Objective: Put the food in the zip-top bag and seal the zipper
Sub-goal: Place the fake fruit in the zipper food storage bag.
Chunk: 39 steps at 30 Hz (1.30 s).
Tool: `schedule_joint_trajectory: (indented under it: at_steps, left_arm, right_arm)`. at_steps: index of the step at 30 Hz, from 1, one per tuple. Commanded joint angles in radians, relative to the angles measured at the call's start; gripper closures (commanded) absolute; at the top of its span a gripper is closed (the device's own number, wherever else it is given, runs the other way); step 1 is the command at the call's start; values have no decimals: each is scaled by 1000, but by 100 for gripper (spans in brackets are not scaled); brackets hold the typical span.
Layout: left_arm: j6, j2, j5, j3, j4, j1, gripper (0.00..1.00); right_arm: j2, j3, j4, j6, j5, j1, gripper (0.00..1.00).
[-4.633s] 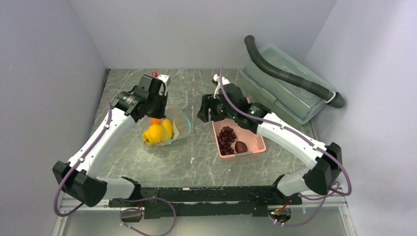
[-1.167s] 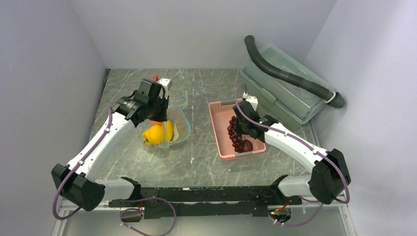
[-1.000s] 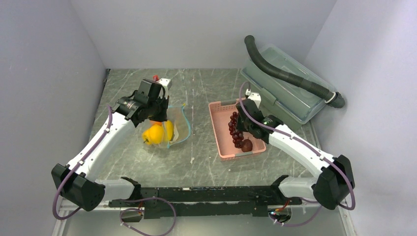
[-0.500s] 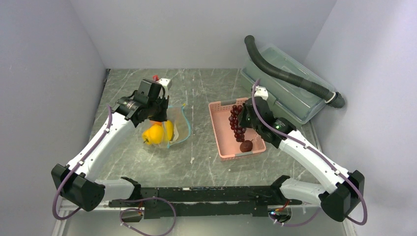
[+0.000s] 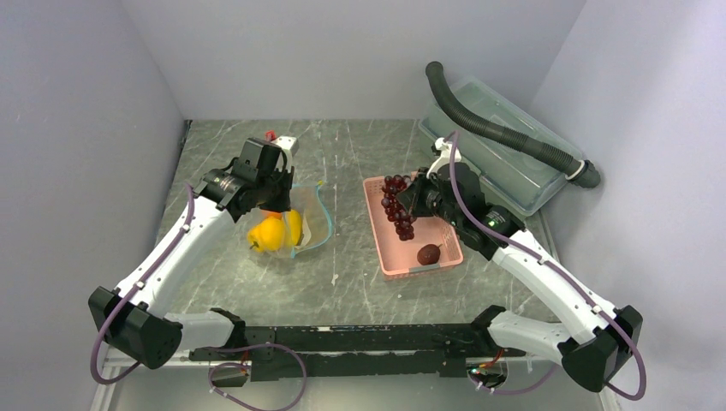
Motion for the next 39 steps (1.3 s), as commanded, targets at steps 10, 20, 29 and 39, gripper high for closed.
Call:
schedule_joint_trajectory:
  at_steps: [10, 20, 29, 39]
  left_arm:
    - [13, -32, 20, -6, 30, 0, 100]
    - [12, -30, 27, -4, 31, 0, 100]
    - [4, -29, 40, -9, 39, 1, 100]
    - [-15, -33, 58, -13, 47, 7, 100]
  right_arm:
    - [50, 105, 310, 72, -279, 42, 100]
    - [144, 134, 512, 155, -168, 179, 100]
    - [208, 118, 649, 219, -65, 251, 100]
    - [289, 99, 753, 295, 72, 324, 100]
